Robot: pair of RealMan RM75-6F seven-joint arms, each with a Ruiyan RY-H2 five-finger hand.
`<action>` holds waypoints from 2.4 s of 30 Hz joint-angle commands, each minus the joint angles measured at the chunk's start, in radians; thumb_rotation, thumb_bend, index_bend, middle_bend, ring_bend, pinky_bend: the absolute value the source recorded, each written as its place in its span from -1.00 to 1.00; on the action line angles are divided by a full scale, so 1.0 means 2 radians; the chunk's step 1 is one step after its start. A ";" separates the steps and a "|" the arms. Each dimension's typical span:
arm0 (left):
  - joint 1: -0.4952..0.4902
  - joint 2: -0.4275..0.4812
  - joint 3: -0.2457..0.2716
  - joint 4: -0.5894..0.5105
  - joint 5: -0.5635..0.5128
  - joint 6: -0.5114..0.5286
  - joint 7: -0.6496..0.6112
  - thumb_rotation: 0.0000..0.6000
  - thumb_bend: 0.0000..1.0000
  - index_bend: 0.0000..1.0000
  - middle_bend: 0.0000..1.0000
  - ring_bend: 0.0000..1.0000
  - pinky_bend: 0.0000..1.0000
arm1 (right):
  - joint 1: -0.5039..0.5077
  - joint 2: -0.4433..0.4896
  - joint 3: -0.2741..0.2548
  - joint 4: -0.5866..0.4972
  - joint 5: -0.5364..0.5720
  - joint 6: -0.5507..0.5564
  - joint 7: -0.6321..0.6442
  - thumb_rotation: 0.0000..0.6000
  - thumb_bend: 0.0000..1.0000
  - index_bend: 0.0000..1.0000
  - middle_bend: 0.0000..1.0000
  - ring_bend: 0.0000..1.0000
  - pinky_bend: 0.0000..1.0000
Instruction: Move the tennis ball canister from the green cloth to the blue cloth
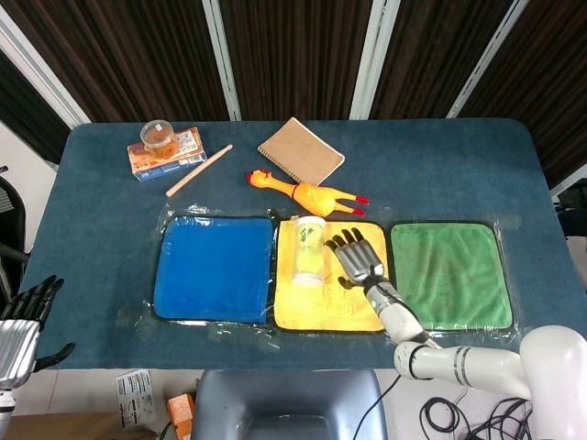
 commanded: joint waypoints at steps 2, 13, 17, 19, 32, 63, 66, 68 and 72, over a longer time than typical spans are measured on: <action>0.000 0.001 0.001 0.000 0.003 0.001 -0.002 1.00 -0.83 -1.00 -0.86 -0.78 -0.63 | 0.019 -0.021 0.007 0.015 0.017 0.008 -0.015 1.00 -0.44 -0.63 -0.74 -0.97 -0.92; 0.005 0.007 0.002 0.003 0.008 0.011 -0.020 1.00 -0.83 -1.00 -0.86 -0.78 -0.63 | 0.064 -0.076 0.026 0.051 0.053 0.007 -0.040 1.00 -0.44 -0.59 -0.74 -0.94 -0.84; 0.006 0.008 0.003 0.004 0.010 0.011 -0.024 1.00 -0.83 -1.00 -0.86 -0.78 -0.63 | 0.075 -0.089 0.031 0.061 0.064 0.010 -0.045 1.00 -0.44 -0.60 -0.74 -0.94 -0.84; 0.005 0.009 0.004 0.004 0.011 0.009 -0.025 1.00 -0.83 -1.00 -0.86 -0.78 -0.63 | 0.082 -0.097 0.035 0.068 0.069 0.010 -0.048 1.00 -0.44 -0.60 -0.74 -0.94 -0.84; 0.001 0.011 0.006 0.005 0.014 0.000 -0.028 1.00 -0.83 -1.00 -0.86 -0.78 -0.63 | 0.117 -0.136 0.059 0.105 0.092 0.006 -0.054 1.00 -0.44 -0.64 -0.74 -0.94 -0.84; 0.006 0.008 0.011 0.011 0.024 0.009 -0.025 1.00 -0.83 -1.00 -0.86 -0.78 -0.63 | 0.117 -0.125 0.052 0.078 0.080 0.016 -0.045 1.00 -0.44 -0.77 -0.74 -0.94 -0.85; 0.006 0.008 0.010 0.011 0.023 0.009 -0.025 1.00 -0.83 -1.00 -0.86 -0.79 -0.63 | 0.082 -0.070 0.030 0.004 0.040 0.045 -0.027 1.00 -0.44 -0.87 -0.74 -0.94 -0.86; 0.005 0.004 0.007 0.015 0.024 0.014 -0.024 1.00 -0.83 -1.00 -0.90 -0.84 -0.63 | 0.039 -0.014 0.004 -0.075 -0.016 0.087 -0.001 1.00 -0.47 -0.98 -0.79 -0.97 -0.89; 0.007 -0.006 0.003 0.021 0.021 0.019 -0.017 1.00 -0.85 -1.00 -1.00 -0.99 -0.65 | -0.071 0.104 -0.086 -0.196 -0.182 0.214 0.054 1.00 -0.52 -1.00 -0.90 -1.00 -1.00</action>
